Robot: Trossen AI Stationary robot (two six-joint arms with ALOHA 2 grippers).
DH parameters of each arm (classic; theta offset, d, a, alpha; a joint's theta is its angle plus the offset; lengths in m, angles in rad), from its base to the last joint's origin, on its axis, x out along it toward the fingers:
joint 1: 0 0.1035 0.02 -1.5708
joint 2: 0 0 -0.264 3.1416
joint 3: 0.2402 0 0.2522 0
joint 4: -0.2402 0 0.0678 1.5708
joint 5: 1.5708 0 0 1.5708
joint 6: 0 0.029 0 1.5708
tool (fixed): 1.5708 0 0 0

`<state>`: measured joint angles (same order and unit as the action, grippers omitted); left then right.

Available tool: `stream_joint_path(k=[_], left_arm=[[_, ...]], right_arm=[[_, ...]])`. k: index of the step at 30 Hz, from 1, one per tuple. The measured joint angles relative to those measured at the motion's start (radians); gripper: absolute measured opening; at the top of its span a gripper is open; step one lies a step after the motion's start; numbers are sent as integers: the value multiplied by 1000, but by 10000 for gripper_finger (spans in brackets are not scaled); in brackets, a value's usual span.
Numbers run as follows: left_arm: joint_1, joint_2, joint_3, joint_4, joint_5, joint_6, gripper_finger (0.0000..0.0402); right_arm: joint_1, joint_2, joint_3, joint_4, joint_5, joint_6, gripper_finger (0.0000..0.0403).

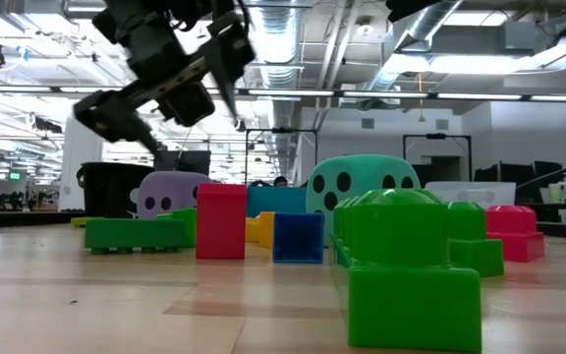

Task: Pick & Place Toys
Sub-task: Put the large green game piece into the transparent bin

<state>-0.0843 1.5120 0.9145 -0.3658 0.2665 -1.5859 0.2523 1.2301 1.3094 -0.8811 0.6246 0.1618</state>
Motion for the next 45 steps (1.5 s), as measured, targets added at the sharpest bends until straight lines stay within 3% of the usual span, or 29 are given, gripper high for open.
stream_joint_path(k=[3,15,26,45], left_arm=[[-6,0,26,-116,-3,1,359],[-4,7,81,-220,-65,-19,359],[-4,170,80,-80,-34,15,359],[2,173,80,-162,-165,18,359]], right_arm=[[0,0,0,0,0,-5,305],[0,0,0,0,0,-16,305],[0,0,0,-1,0,-41,305],[0,0,0,-4,0,-40,305]])
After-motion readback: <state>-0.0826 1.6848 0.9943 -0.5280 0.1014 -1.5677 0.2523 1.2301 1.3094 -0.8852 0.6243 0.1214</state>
